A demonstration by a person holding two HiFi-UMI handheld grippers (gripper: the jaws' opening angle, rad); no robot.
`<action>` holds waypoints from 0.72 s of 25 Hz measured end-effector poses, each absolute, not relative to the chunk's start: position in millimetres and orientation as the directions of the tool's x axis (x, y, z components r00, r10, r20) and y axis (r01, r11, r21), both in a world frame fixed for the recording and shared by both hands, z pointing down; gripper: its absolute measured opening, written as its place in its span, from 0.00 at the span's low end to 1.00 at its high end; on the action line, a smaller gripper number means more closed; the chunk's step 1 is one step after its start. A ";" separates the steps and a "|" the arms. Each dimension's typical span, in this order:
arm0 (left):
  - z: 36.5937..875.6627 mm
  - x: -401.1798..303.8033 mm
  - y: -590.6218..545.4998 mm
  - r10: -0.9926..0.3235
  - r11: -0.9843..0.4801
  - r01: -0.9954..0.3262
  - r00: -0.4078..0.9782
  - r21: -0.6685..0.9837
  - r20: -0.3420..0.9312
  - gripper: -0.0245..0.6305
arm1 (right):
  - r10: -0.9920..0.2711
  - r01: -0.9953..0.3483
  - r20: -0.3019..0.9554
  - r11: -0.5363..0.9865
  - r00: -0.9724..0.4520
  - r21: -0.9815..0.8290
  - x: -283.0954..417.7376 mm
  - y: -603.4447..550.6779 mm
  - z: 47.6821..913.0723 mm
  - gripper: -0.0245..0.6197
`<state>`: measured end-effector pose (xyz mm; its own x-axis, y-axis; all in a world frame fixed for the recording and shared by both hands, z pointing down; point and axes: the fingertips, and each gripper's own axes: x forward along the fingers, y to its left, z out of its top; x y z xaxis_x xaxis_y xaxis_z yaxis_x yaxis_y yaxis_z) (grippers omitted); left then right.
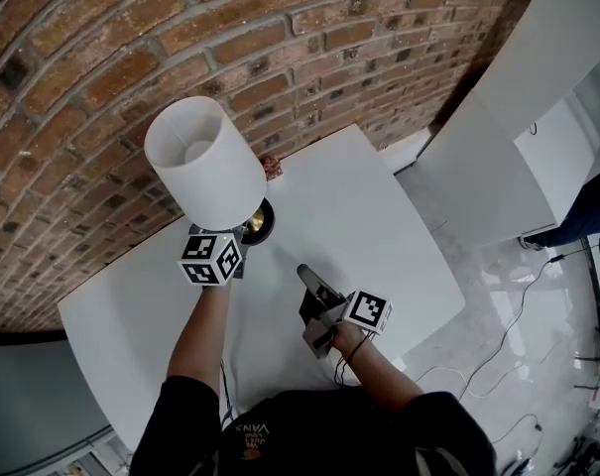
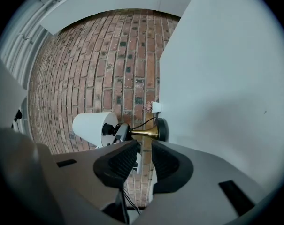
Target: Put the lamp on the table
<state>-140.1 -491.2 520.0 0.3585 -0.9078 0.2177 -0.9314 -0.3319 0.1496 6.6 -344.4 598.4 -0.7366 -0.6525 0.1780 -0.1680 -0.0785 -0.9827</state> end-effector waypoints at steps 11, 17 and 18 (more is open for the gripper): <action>527.1 -139.0 -497.3 -0.911 -0.336 -0.929 0.362 0.153 0.199 0.25 | -0.699 -0.142 0.142 -0.058 -0.701 -0.988 17.5 -352.6 593.9 0.16; 529.7 -138.6 -496.3 -0.910 -0.343 -0.927 0.368 0.151 0.192 0.25 | -0.706 -0.148 0.144 -0.056 -0.693 -0.987 20.7 -353.4 594.2 0.16; 530.0 -138.3 -496.0 -0.910 -0.345 -0.927 0.369 0.149 0.190 0.25 | -0.705 -0.148 0.143 -0.054 -0.694 -0.987 20.5 -353.1 594.2 0.16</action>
